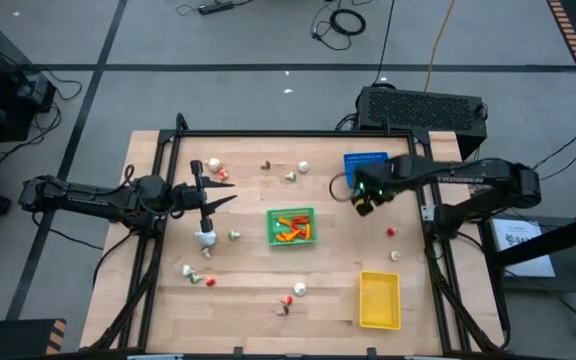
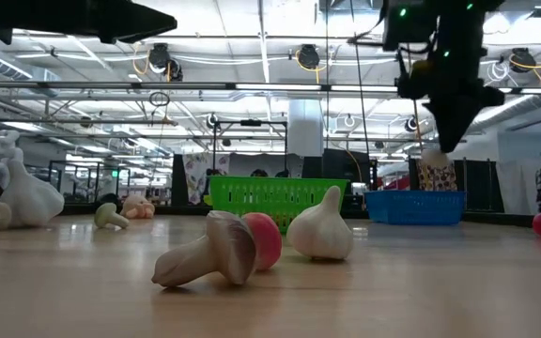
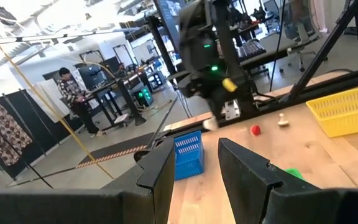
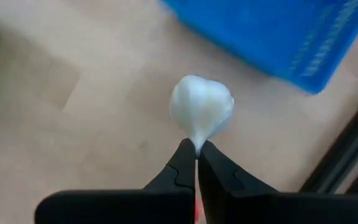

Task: Sort produce into baskets
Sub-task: Put the garlic into the blue bin

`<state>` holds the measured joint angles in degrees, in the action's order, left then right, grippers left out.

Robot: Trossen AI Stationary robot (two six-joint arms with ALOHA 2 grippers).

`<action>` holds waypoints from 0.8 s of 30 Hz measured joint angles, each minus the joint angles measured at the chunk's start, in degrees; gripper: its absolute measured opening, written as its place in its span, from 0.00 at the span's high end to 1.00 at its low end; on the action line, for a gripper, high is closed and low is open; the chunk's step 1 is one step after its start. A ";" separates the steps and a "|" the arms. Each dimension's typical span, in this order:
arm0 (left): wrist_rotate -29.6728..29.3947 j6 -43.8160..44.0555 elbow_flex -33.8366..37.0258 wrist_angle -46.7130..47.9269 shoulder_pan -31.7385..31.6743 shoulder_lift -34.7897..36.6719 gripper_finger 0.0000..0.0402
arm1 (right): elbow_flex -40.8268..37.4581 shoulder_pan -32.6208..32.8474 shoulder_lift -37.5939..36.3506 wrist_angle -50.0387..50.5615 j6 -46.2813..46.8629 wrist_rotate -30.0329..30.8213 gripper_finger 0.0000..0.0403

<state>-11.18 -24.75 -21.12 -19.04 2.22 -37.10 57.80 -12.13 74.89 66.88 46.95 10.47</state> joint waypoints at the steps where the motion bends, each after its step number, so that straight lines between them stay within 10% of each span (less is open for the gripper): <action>1: 0.00 0.00 0.00 0.04 -0.01 0.00 0.67 | 0.00 -1.96 0.00 -0.16 -1.50 0.16 1.00; 24: -1.18 0.11 0.00 3.40 -0.02 0.00 0.67 | -0.05 -18.46 0.27 -9.54 -18.15 4.51 0.97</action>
<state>-12.36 -24.64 -21.12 -15.64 2.20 -37.10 57.75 -30.59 75.16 57.34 28.80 14.98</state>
